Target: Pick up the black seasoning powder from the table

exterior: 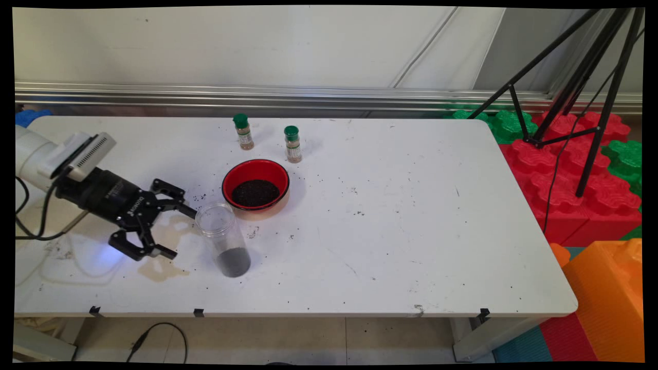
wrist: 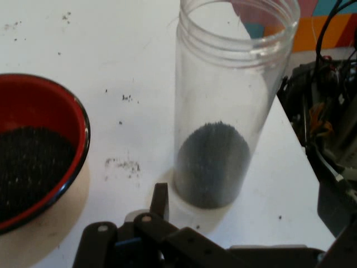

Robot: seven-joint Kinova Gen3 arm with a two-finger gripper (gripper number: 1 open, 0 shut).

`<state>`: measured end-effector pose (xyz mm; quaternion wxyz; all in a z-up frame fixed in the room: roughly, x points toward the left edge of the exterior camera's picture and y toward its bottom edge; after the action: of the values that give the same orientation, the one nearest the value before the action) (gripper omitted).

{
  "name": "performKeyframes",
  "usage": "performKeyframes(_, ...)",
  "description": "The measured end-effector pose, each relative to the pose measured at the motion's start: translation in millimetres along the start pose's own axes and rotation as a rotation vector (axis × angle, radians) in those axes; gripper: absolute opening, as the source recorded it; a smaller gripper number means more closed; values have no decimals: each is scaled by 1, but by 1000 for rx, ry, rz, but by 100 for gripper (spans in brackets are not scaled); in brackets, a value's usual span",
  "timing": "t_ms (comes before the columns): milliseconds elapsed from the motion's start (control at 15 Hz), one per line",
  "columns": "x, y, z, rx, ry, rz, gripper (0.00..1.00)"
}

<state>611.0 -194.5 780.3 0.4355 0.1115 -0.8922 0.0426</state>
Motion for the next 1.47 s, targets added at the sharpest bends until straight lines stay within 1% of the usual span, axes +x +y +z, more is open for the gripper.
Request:
performKeyframes(733, 12, -7, 47, -21, 53, 14, 100)
performKeyframes(1133, 18, -10, 70, -27, 71, 15, 100)
performKeyframes(1467, 22, -12, 81, -28, 79, 15, 100)
